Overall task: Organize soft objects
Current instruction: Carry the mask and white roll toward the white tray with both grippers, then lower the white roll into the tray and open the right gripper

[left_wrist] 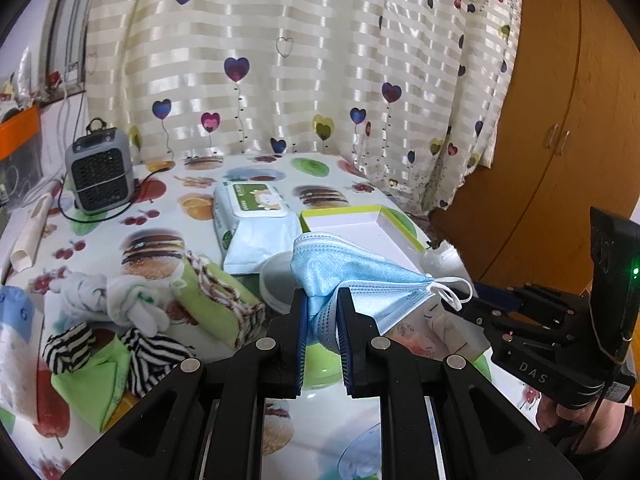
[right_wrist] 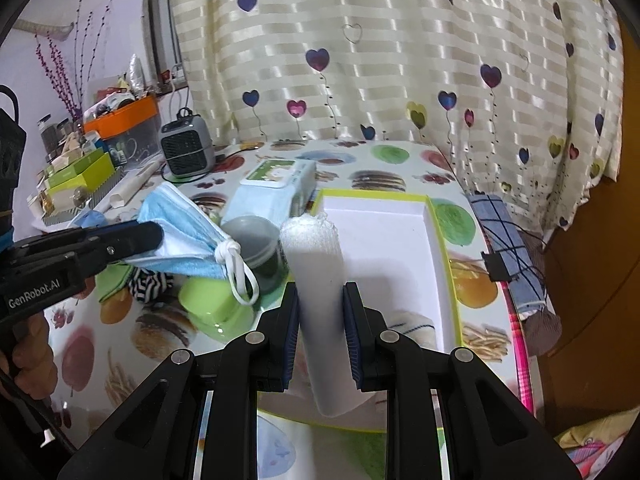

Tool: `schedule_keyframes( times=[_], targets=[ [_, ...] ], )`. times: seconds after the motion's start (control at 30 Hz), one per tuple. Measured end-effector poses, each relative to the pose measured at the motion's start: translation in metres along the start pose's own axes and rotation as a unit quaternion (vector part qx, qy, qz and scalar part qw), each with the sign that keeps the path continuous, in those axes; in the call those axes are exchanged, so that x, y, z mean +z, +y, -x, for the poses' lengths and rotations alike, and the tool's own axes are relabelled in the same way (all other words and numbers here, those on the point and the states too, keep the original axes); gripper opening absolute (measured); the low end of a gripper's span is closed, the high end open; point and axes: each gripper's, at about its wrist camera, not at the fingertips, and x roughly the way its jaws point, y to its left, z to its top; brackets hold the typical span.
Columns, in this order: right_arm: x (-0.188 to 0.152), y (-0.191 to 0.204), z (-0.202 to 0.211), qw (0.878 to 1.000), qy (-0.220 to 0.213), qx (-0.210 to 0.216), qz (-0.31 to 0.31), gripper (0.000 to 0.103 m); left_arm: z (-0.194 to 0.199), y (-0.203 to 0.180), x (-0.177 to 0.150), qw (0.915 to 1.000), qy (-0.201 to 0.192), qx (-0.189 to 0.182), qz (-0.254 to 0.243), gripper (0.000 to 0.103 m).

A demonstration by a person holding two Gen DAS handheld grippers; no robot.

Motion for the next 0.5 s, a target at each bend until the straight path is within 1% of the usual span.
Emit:
schedule_keyframes(
  times=[0.3,0.5],
  targets=[
    [-0.006,-0.012,-0.027,1.0,0.025,0.002,-0.016,0.022,-0.011,-0.005,0.006,1.0,0.003,-0.003,-0.004,0.013],
    [-0.012,-0.019,-0.051,0.998,0.052,0.001,-0.03,0.022,-0.02,-0.004,0.009,0.9999,0.009,-0.004,-0.004,0.013]
  ],
)
